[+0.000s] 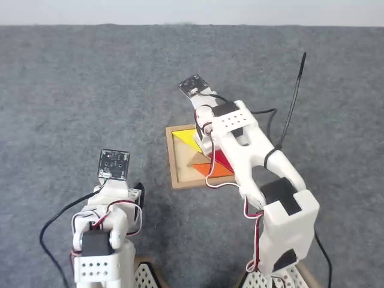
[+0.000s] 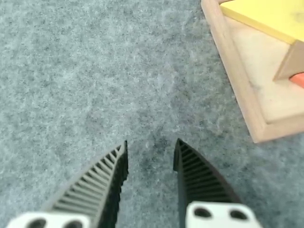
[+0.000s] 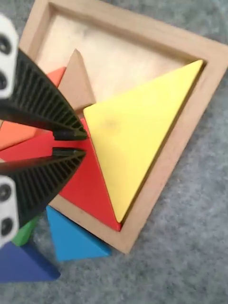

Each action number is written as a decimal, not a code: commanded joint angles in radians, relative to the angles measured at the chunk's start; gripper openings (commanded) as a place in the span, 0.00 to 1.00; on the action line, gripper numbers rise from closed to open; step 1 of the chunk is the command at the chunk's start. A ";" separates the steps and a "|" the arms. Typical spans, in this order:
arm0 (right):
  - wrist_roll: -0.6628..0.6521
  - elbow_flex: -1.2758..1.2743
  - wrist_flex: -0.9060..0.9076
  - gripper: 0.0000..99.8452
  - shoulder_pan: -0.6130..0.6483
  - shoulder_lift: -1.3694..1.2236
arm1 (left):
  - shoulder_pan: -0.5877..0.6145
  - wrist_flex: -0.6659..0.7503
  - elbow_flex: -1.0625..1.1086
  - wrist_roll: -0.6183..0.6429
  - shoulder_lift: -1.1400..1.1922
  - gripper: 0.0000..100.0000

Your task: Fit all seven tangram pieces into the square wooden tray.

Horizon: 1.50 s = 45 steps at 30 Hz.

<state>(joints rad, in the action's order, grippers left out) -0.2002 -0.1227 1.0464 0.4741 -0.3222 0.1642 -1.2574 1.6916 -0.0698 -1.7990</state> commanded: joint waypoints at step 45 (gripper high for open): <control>0.017 -0.351 -0.173 0.05 0.147 0.272 | -0.002 -0.009 -0.008 -0.006 -0.028 0.15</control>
<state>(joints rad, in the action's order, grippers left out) -0.1757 -0.4173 0.8608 0.6429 -0.1688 0.1642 -1.2574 1.6916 -0.0698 -1.7990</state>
